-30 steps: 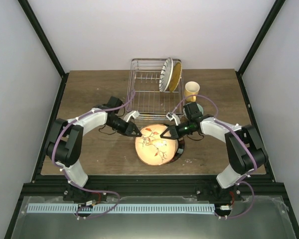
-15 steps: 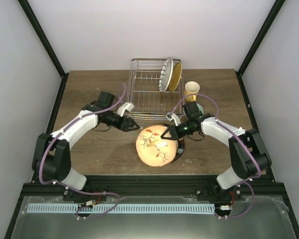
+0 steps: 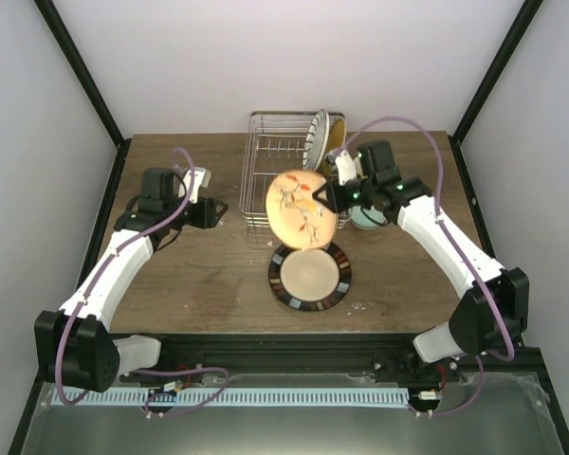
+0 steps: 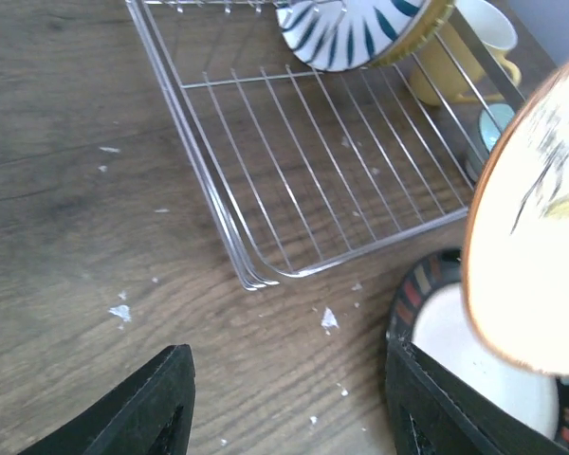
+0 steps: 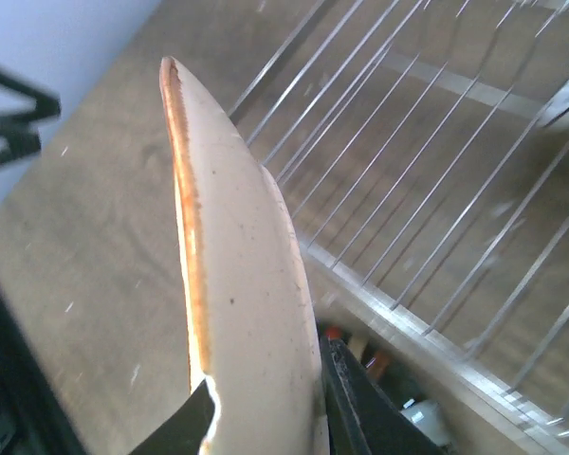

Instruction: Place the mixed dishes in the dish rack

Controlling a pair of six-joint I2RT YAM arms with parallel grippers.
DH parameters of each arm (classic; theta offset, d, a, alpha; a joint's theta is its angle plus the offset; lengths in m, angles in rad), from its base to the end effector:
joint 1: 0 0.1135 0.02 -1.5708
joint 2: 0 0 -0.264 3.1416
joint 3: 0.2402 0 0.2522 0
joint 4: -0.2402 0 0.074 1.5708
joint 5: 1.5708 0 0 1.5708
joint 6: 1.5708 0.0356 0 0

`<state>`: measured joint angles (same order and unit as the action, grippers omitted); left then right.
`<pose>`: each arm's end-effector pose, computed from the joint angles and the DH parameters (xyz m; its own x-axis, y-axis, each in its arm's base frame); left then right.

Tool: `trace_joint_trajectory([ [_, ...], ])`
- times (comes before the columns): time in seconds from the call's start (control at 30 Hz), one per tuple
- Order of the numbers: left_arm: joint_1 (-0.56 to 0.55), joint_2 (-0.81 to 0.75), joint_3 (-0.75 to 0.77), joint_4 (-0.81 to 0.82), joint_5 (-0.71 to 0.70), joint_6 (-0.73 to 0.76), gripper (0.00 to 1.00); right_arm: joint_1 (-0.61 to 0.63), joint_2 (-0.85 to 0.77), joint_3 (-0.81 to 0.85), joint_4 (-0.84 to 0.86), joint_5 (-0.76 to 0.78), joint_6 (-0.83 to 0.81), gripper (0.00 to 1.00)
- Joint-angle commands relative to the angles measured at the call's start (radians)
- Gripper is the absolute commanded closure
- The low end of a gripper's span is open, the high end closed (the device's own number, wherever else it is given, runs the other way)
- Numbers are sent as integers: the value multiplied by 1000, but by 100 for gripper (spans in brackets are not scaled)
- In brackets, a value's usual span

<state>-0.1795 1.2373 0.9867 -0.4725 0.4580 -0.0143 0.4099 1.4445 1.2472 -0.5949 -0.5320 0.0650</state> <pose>0.2581 -0.0628 0.2902 -0.6580 0.1064 -0.7455 0.4770 0.8249 -0.3033 0.2792 0.1410 0.3117 -0.6951 -0.2410 -0.6773 -0.6263 0.6655 0.4060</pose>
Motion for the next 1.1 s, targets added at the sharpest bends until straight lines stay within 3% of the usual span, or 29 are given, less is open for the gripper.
trace_joint_trajectory([
  [0.0,2,2,-18,54,-87,-24,43,20,12,215,56,223,56,99],
  [0.37,2,-52,-92,94,-109,-54,45,76,404,804,124,740,77,99],
  [0.57,2,-88,-140,120,-110,-88,45,111,669,1139,92,930,49,99],
  [1.07,-27,-113,-178,83,-97,-77,45,161,730,1005,233,1175,112,99],
])
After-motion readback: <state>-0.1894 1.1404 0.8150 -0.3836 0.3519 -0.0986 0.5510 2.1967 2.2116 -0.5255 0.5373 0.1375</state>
